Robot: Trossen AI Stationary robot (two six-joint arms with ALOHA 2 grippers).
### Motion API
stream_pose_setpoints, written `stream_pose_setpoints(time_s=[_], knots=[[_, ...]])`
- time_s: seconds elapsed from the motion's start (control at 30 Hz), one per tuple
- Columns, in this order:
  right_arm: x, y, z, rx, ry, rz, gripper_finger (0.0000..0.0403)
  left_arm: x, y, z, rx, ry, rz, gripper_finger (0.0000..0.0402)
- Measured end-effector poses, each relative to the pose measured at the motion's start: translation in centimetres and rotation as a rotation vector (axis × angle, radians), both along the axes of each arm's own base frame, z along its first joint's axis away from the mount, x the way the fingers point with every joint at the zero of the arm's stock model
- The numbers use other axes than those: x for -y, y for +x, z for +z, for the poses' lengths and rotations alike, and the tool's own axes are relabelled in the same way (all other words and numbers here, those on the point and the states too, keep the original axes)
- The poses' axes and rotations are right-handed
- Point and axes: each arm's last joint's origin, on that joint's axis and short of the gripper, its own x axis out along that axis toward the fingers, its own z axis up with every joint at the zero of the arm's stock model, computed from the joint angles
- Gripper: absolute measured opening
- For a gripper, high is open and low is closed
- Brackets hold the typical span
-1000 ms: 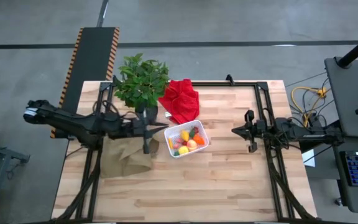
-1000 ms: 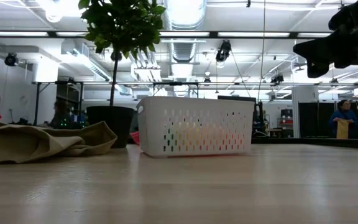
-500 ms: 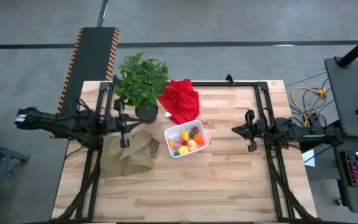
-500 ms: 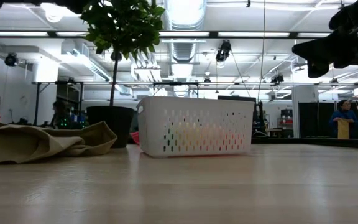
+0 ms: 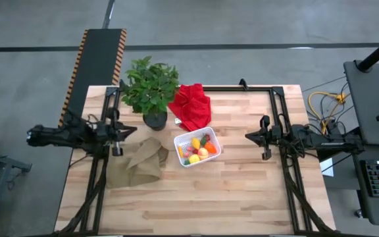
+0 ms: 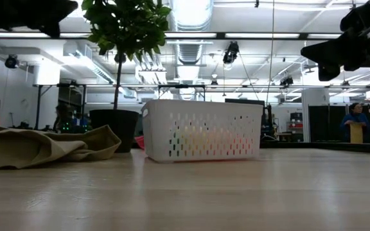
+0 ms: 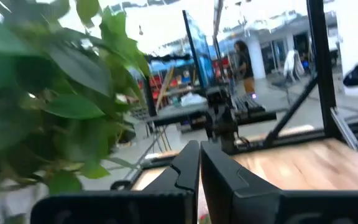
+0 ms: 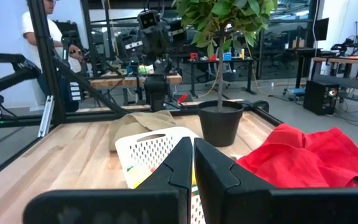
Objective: Pick and placing Produce into tupperware
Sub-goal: Return to Home Position
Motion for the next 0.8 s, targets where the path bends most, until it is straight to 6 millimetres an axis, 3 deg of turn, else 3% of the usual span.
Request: stream_pose_setpoints(time_s=[0.3,0.8], knots=[[0.0,0.0,0.0,-0.001,0.014,0.001,0.0009,-0.3,-1.6,-1.5,-0.054,-0.071,0.011,0.0],[0.0,0.0,-0.1,-0.007,0.011,0.001,0.0009,-0.1,-0.4,-5.6,-0.157,-0.157,0.012,0.0]])
